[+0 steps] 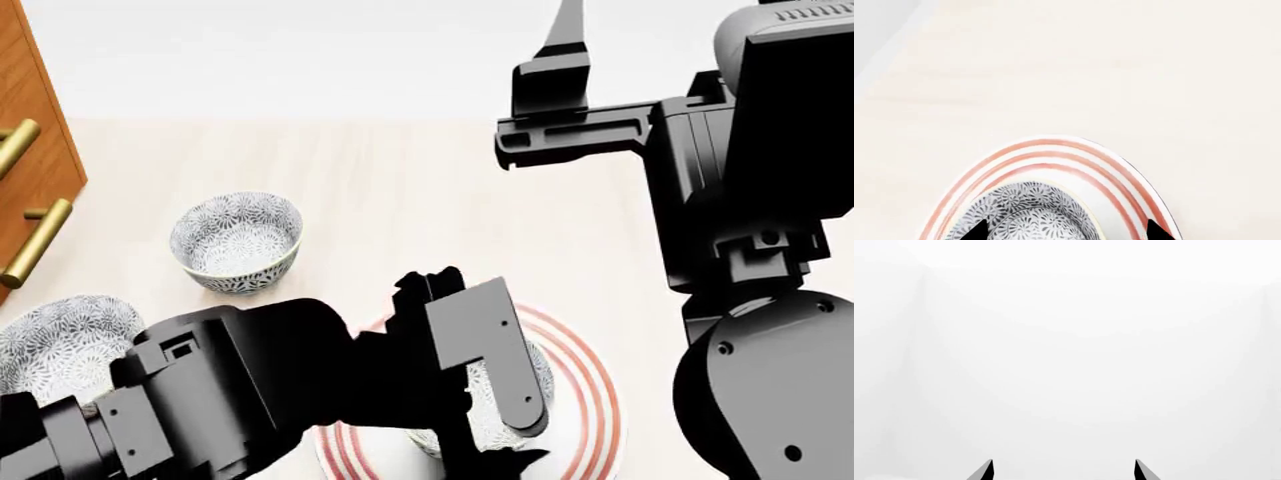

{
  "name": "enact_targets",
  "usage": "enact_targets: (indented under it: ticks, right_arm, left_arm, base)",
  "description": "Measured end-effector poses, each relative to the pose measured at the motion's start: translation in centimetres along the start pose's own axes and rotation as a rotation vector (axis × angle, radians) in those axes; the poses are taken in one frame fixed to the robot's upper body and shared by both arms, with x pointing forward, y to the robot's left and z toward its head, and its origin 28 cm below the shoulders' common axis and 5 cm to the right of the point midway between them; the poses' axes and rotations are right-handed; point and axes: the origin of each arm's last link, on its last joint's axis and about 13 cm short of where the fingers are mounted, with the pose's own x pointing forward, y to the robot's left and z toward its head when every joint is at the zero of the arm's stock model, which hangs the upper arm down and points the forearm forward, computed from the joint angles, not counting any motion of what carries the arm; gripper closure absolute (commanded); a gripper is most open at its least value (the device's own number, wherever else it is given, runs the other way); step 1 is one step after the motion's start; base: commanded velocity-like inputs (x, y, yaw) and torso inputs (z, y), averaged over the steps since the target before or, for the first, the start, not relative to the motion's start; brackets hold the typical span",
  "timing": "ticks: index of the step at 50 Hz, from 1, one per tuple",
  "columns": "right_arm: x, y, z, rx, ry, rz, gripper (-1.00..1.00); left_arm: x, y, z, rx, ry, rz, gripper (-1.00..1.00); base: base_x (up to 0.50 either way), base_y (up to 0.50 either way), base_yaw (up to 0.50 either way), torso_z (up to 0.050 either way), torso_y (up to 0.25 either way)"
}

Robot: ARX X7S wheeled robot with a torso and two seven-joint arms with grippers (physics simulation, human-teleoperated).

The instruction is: Put the bowl at the front on the plate.

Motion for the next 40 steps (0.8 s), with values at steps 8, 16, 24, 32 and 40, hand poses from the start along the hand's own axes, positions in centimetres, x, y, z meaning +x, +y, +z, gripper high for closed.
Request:
enact_targets:
  ticks: [8,16,24,32,40]
  right_arm:
    - [0.0,0.0,-0.1,-0.001,0.001,-0.003,-1.00]
    - [0.0,0.0,-0.2,-0.005,0.002,-0.005,-1.00]
    - [-0.1,0.0,-0.2,-0.006,0.002,-0.007,-1.00]
    - [-0.1,0.1,-0.3,-0.006,0.003,-0.008,-1.00]
    - [-0.1,0.1,-0.4,-0.008,0.006,-0.008,-1.00]
  left_arm:
    - [-0.4,0.4,0.1,-0.048,-0.036,0.007,-1.00]
    - [-0.8,0.8,0.0,-0.093,-0.061,0.022,-1.00]
    - [-1.1,1.3,-0.2,-0.140,-0.083,0.036,-1.00]
    - [-1.4,1.7,-0.4,-0.190,-0.115,0.060,-1.00]
    - [-1.8,2.2,-0.5,-0.238,-0.146,0.087,-1.00]
  base:
    - [0.00,0.00,0.00,0.000,0.000]
    - [0.00,0.00,0.00,0.000,0.000]
    - [0.00,0.00,0.00,0.000,0.000]
    - [0.00,0.00,0.00,0.000,0.000]
    - [0.00,0.00,0.00,0.000,0.000]
